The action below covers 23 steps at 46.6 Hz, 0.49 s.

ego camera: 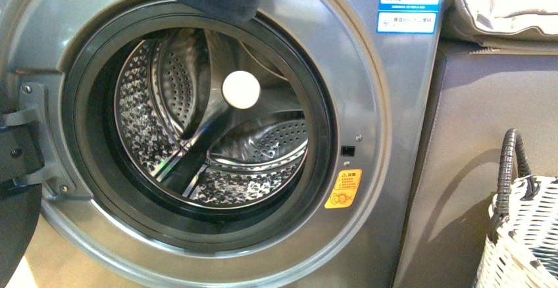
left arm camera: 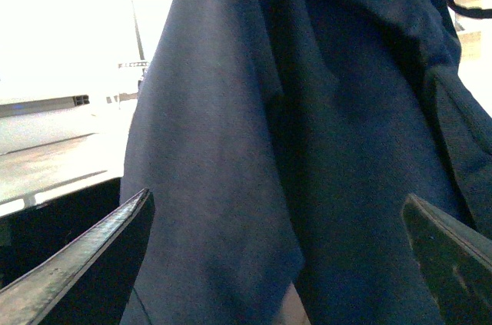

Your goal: Put clothes into washing machine

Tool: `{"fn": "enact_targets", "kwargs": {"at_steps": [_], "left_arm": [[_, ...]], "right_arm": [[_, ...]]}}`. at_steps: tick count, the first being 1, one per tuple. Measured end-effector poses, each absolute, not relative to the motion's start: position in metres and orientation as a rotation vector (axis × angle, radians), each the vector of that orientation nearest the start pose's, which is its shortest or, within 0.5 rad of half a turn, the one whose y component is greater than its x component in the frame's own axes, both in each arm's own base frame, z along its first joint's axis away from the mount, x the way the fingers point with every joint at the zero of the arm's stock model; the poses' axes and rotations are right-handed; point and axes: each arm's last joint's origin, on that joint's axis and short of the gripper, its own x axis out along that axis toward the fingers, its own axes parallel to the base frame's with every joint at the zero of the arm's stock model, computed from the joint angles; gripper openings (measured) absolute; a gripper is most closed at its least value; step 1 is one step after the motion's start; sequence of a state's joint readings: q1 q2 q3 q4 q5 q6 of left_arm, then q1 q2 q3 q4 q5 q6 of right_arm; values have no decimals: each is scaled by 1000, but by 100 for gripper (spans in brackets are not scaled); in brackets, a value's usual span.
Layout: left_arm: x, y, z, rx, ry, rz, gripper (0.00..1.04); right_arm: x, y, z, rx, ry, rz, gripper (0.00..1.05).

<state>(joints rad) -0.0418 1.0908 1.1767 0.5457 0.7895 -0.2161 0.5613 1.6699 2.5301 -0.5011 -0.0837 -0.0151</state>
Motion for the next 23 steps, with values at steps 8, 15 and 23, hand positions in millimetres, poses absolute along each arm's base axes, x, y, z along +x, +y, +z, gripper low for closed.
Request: {"fn": "enact_targets", "kwargs": {"at_steps": [8,15,23], "left_arm": [[241,-19,478,-70,-474,-977,98],[274,-18,469,-217,-340,-1008,98],[263,-42,465,-245,-358,-1243,98]], "right_arm": [[211,136,625,72,-360,636,9],[211,136,625,72,-360,636,9],[211,136,625,72,-360,635,9]]}}
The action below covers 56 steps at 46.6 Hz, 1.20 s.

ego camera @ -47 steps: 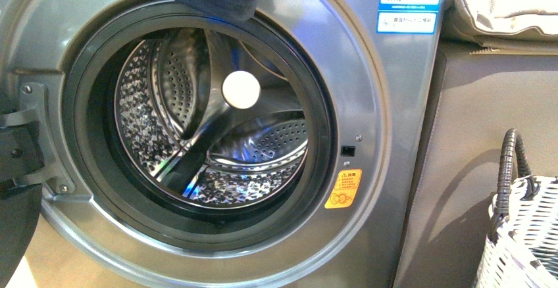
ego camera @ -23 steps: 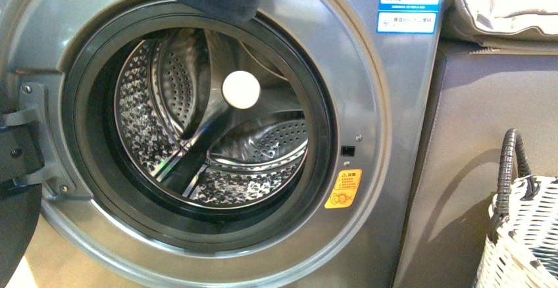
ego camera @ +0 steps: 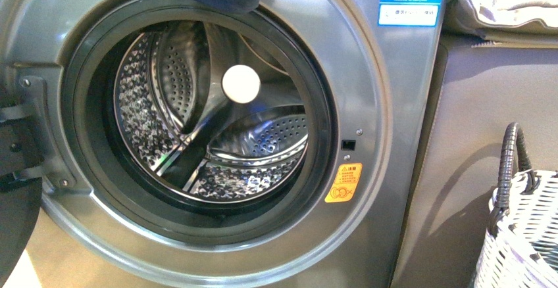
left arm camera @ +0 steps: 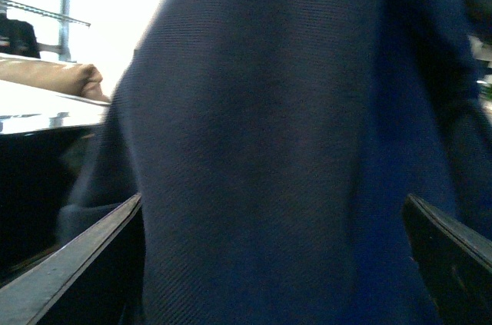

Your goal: Put clothes into washing machine

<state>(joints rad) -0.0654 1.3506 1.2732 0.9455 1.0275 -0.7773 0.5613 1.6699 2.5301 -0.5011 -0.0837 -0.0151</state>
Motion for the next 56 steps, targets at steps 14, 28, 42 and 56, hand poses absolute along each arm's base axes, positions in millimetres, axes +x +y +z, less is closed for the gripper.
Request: {"fn": "enact_targets", "kwargs": {"at_steps": [14,28,42,56], "left_arm": [[233,-82,478,-267,-359,-1500,98],[243,-98,505,-447,-393,-1275,98],[259,-135,482,-265,-342,-1037,98],[269,-171,459,12,-432,-827,98]], "right_arm": [[210,135,626,73,-363,634,9],[209,134,626,74,-365,631,9],[209,134,626,74,-365,631,9],[210,134,626,74,-365,626,9]]}}
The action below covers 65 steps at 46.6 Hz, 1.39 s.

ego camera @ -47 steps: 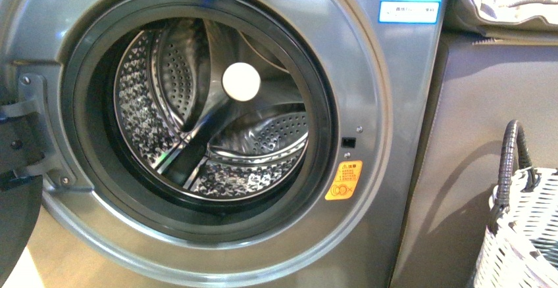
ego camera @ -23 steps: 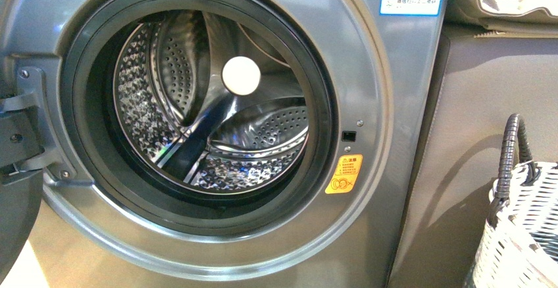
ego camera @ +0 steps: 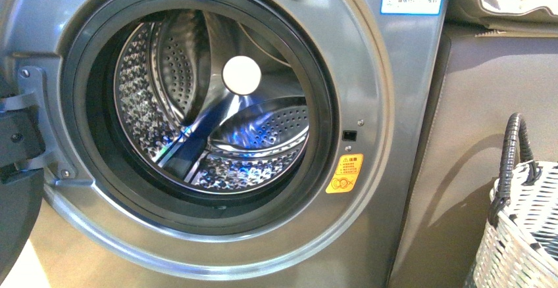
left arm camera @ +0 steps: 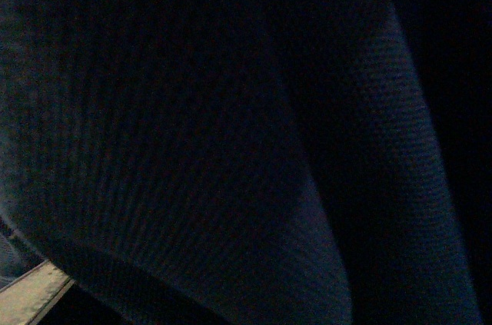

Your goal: Put clothes into washing machine

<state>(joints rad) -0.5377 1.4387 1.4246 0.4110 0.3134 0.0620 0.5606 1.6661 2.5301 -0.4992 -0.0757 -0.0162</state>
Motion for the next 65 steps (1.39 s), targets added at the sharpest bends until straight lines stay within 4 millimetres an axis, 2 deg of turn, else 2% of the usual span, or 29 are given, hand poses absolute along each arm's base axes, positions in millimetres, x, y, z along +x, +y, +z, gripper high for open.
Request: {"fn": "enact_targets", "kwargs": {"at_steps": [4,7,18,22,28,34,42,44,48,55,57,60,65], "left_arm": [[274,-172,458,26,-460,-751,98],[276,-171,458,15,-486,-694,92],[280,-160,455,-40,-521,-608,58],[275,-160,453,-66,-517,-575,39],[269,-159,451,-75,-517,-572,22],[264,-152,447,-86,-520,-565,7],[263,-135,437,-106,-514,-534,6],[262,-129,432,-115,-506,-522,6],[262,-117,419,-138,-489,-486,6],[265,-105,396,-173,-450,-445,6],[266,-102,388,-184,-439,-438,6],[268,-97,375,-199,-417,-427,6],[277,-83,338,-243,-346,-390,6]], "right_arm": [[210,134,626,74,-365,626,9],[210,134,626,74,-365,626,9],[210,134,626,74,-365,627,9],[210,134,626,74,-365,627,9],[210,134,626,73,-365,627,9],[210,134,626,73,-365,628,27],[210,134,626,73,-366,631,51],[210,134,626,73,-366,631,57],[209,134,626,73,-368,631,74],[208,133,627,75,-371,631,97],[207,133,627,76,-372,631,99],[207,133,628,76,-373,631,96],[207,133,628,76,-373,631,97]]}}
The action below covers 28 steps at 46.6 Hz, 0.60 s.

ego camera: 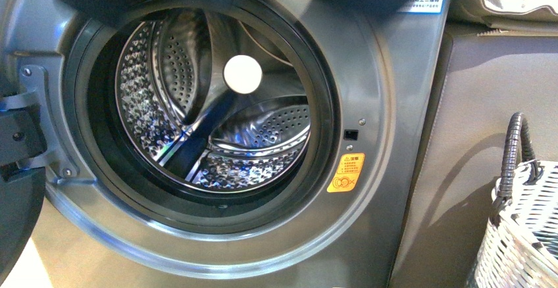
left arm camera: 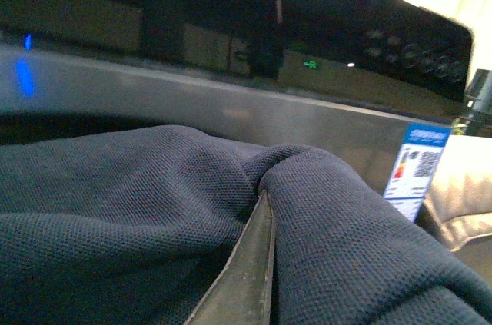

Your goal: Put clothes into washing machine

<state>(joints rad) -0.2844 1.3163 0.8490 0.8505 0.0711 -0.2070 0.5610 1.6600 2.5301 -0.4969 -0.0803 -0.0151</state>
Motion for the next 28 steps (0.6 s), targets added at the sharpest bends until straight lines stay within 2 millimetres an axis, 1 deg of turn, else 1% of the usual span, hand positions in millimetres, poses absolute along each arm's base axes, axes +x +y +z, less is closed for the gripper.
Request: {"fn": "enact_targets", "kwargs": {"at_steps": [4,9,13,23,28], "left_arm": [[290,-69,314,-281,-303,-327,6],[305,-54,292,-318,-261,-265,6],[314,-50,281,-335,-242,-248,6],[336,-45,246,-358,-154,-188,6],[348,-44,234,-363,-125,-155,6]], "right_arm": [[207,132,628,76,-374,631,97],[207,132,628,76,-374,631,97],[207,132,628,76,-374,631,97],[206,132,628,76,-375,631,97],[206,132,628,76,-375,631,97]]}}
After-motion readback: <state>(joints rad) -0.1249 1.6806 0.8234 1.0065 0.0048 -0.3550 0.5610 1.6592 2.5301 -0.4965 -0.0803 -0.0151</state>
